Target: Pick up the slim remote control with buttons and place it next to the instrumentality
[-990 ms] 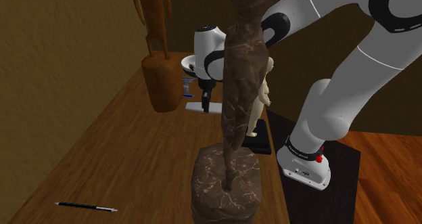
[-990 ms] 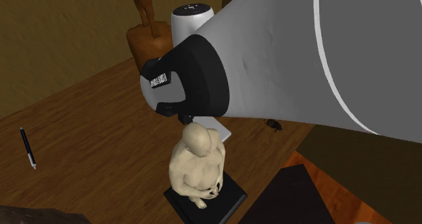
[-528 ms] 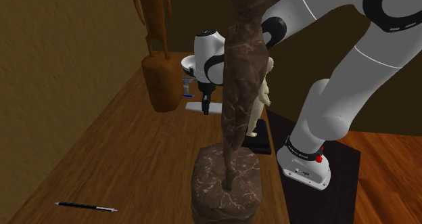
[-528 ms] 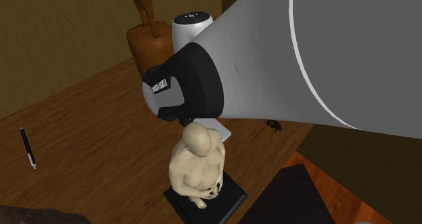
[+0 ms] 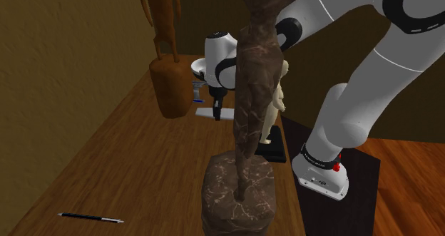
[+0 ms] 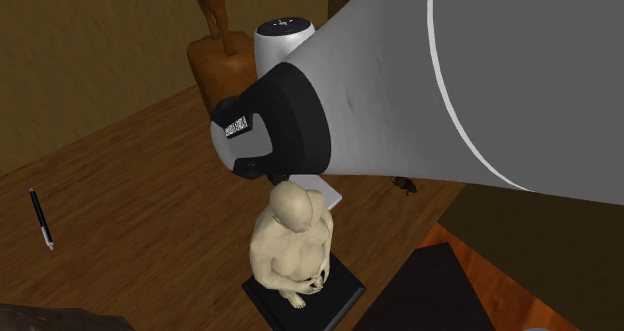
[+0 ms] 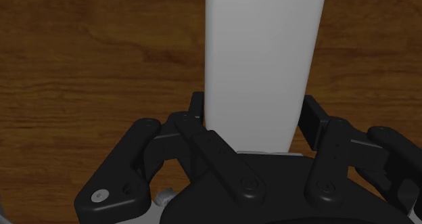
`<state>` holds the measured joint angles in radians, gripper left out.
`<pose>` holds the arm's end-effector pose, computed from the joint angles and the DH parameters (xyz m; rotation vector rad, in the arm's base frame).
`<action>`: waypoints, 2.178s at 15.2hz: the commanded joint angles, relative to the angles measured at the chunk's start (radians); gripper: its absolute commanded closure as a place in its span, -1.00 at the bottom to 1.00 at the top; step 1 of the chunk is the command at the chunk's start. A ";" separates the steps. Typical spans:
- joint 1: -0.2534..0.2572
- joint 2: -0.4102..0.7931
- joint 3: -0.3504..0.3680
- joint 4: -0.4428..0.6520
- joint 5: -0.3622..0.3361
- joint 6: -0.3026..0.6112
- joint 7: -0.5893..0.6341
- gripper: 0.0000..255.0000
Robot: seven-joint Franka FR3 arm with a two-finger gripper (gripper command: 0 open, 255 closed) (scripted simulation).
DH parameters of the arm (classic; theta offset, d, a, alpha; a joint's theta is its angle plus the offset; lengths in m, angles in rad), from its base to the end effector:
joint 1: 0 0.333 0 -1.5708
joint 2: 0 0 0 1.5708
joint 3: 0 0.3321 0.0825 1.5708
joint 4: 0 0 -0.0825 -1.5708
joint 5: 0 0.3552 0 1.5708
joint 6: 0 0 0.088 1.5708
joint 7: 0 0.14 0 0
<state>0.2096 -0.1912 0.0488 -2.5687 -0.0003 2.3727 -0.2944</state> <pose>0.3970 0.1046 0.3348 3.0136 0.8537 -0.0081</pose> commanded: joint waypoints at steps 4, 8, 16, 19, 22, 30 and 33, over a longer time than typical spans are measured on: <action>0.000 0.000 0.000 0.000 0.000 0.000 0.000 1.00; 0.001 -0.040 -0.001 0.022 0.002 -0.062 -0.002 1.00; 0.002 -0.106 -0.003 0.077 0.005 -0.183 -0.006 1.00; 0.002 -0.127 -0.003 0.101 0.006 -0.228 -0.006 1.00; 0.014 -0.135 0.014 0.108 0.013 -0.244 0.018 1.00; 0.106 -0.111 0.155 0.140 0.062 -0.248 0.220 1.00; 0.137 -0.083 0.208 0.171 0.072 -0.249 0.298 1.00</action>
<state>0.3365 -0.2807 0.2394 -2.4060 0.0680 2.1237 -0.0226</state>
